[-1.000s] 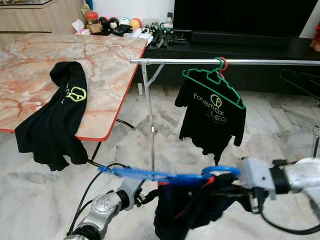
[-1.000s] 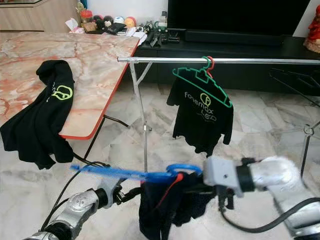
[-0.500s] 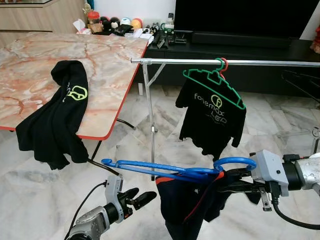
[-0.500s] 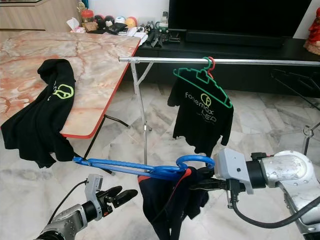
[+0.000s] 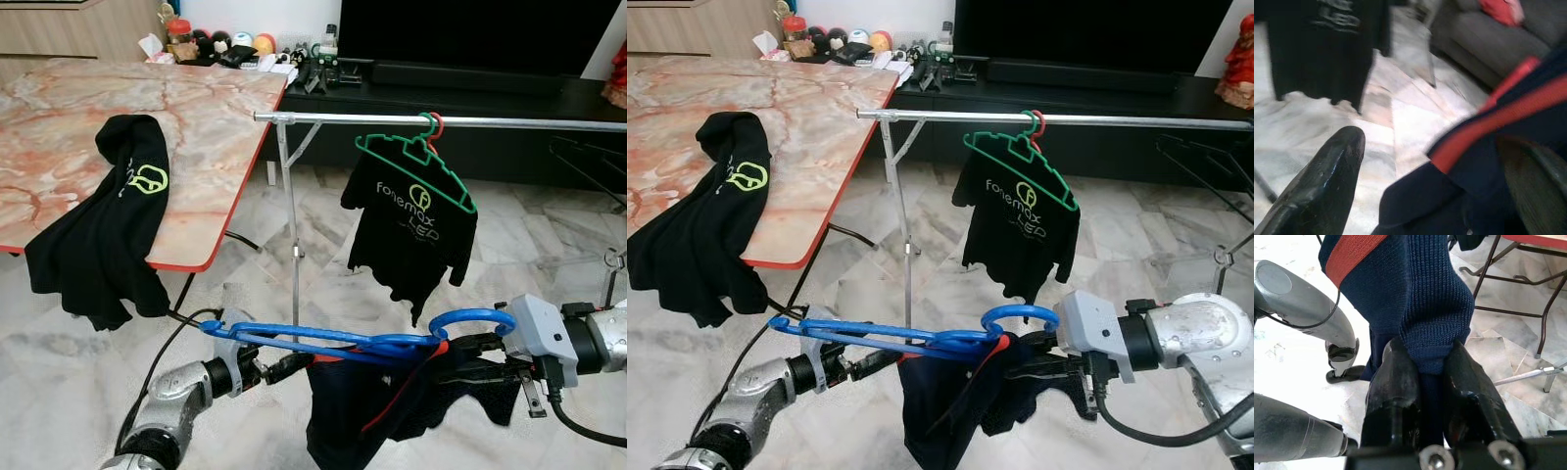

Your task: Hang hanger

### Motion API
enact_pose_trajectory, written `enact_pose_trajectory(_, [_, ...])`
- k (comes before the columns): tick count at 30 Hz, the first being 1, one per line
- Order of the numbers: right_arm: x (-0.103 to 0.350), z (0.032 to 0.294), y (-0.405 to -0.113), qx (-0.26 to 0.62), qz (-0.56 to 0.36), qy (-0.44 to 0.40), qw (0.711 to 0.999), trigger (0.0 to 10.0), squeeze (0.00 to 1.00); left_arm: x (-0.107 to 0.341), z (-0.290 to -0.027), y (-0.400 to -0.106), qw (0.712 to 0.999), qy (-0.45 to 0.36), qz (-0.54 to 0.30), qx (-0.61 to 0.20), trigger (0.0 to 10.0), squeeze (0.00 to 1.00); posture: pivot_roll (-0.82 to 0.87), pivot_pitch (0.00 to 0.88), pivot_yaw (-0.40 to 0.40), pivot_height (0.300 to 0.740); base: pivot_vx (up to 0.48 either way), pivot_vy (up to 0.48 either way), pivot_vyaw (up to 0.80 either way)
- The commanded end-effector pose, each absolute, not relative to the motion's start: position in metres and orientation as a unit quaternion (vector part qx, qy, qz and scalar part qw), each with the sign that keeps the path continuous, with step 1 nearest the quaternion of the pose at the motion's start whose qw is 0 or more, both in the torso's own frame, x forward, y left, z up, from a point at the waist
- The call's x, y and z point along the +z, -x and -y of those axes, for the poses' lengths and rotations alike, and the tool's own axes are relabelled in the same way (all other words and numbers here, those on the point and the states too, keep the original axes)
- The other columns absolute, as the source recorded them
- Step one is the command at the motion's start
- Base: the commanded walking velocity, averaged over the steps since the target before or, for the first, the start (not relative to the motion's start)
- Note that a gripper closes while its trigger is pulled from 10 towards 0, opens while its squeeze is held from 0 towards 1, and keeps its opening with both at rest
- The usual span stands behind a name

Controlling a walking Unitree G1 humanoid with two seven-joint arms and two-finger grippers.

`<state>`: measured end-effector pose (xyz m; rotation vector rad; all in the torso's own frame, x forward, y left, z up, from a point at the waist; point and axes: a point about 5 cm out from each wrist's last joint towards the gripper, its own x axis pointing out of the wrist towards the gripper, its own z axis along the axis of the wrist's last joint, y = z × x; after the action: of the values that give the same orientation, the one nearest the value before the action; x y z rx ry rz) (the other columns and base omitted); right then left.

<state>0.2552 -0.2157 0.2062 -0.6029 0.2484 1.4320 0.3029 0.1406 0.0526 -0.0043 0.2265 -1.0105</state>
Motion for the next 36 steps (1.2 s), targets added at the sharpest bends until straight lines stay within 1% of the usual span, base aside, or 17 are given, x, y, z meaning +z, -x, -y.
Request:
enact_pose_trajectory(1, [0.214,0.217,-0.257,0.645,-0.099,0.278,0.705,10.0,0.00,0.046,-0.137,-0.291,0.831,-0.043,-0.124,-0.540,10.0,0.00,-0.12,0.104,-0.028,0.740,0.000,0.000,0.00])
enact_pose_trajectory(3, [0.212,0.217,-0.258,0.647,-0.100,0.276,0.704,10.0,0.00,0.046,-0.131,-0.286,0.813,-0.077,-0.113,-0.566,10.0,0.00,-0.12,0.105,-0.029,0.740,0.000,0.000,0.00])
enact_pose_trajectory(7, [0.212,0.216,-0.258,0.649,-0.101,0.275,0.702,10.0,0.00,0.048,-0.125,-0.287,0.815,-0.079,-0.096,-0.566,10.0,0.00,-0.12,0.105,-0.028,0.740,0.000,0.000,0.00])
enact_pose_trajectory(8, [0.212,0.216,-0.258,0.651,-0.100,0.274,0.701,10.0,0.00,0.050,-0.122,-0.289,0.821,-0.084,-0.085,-0.558,10.0,0.00,-0.12,0.107,-0.030,0.740,0.000,0.000,0.00])
enact_pose_trajectory(9, [0.211,0.215,-0.257,0.654,-0.100,0.273,0.698,10.0,0.00,0.056,-0.116,-0.296,0.839,-0.090,-0.060,-0.534,10.0,0.00,-0.12,0.105,-0.030,0.740,0.000,0.000,0.00])
enact_pose_trajectory(10, [0.211,0.214,-0.257,0.655,-0.100,0.273,0.697,10.0,0.00,0.057,-0.115,-0.298,0.843,-0.091,-0.054,-0.528,10.0,0.00,-0.12,0.105,-0.030,0.740,0.000,0.000,0.00])
enact_pose_trajectory(11, [0.211,0.214,-0.256,0.657,-0.101,0.273,0.696,10.0,0.00,0.064,-0.114,-0.304,0.858,-0.091,-0.032,-0.504,10.0,0.00,-0.13,0.105,-0.030,0.740,0.000,0.000,0.00])
enact_pose_trajectory(12, [0.211,0.214,-0.256,0.657,-0.101,0.272,0.695,10.0,0.00,0.069,-0.113,-0.308,0.866,-0.090,-0.021,-0.492,10.0,0.00,-0.13,0.106,-0.031,0.740,0.000,0.000,0.00])
enact_pose_trajectory(15, [0.210,0.214,-0.255,0.658,-0.102,0.271,0.695,10.0,0.00,0.077,-0.113,-0.313,0.870,-0.098,0.002,-0.483,10.0,0.00,-0.13,0.105,-0.030,0.740,0.000,0.000,0.00])
enact_pose_trajectory(19, [0.208,0.213,-0.255,0.661,-0.103,0.269,0.693,10.0,0.00,0.081,-0.110,-0.312,0.861,-0.091,0.010,-0.500,10.0,0.00,-0.12,0.105,-0.031,0.740,0.000,0.000,0.00])
enact_pose_trajectory(20, [0.208,0.212,-0.255,0.662,-0.102,0.268,0.692,10.0,0.00,0.078,-0.107,-0.308,0.844,-0.081,-0.005,-0.530,10.0,0.00,-0.12,0.105,-0.031,0.740,0.000,0.000,0.00])
enact_pose_trajectory(21, [0.207,0.211,-0.255,0.662,-0.102,0.268,0.692,10.0,0.00,0.075,-0.105,-0.305,0.832,-0.079,-0.015,-0.548,10.0,0.00,-0.12,0.103,-0.031,0.740,0.000,0.000,0.00])
enact_pose_trajectory(22, [0.207,0.211,-0.255,0.662,-0.102,0.268,0.692,10.0,0.00,0.075,-0.105,-0.305,0.832,-0.079,-0.015,-0.548,10.0,0.00,-0.12,0.103,-0.031,0.740,0.000,0.000,0.00])
enact_pose_trajectory(23, [0.207,0.211,-0.256,0.663,-0.102,0.268,0.692,10.0,0.00,0.068,-0.103,-0.296,0.804,-0.071,-0.040,-0.588,10.0,0.00,-0.12,0.103,-0.031,0.740,0.000,0.000,0.00])
enact_pose_trajectory(25, [0.207,0.211,-0.256,0.663,-0.101,0.268,0.691,10.0,0.00,0.064,-0.102,-0.291,0.787,-0.077,-0.053,-0.610,10.0,0.00,-0.12,0.102,-0.032,0.740,0.000,0.000,0.00])
enact_pose_trajectory(30, [0.208,0.210,-0.256,0.668,-0.101,0.269,0.687,10.0,0.00,0.064,-0.095,-0.292,0.783,-0.077,-0.051,-0.615,10.0,0.00,-0.13,0.102,-0.034,0.740,0.000,0.000,0.00])
enact_pose_trajectory(36, [0.208,0.212,-0.255,0.668,-0.103,0.270,0.686,10.0,0.00,0.064,-0.095,-0.291,0.774,-0.070,-0.060,-0.627,10.0,0.00,-0.13,0.100,-0.037,0.740,0.000,0.000,0.00])
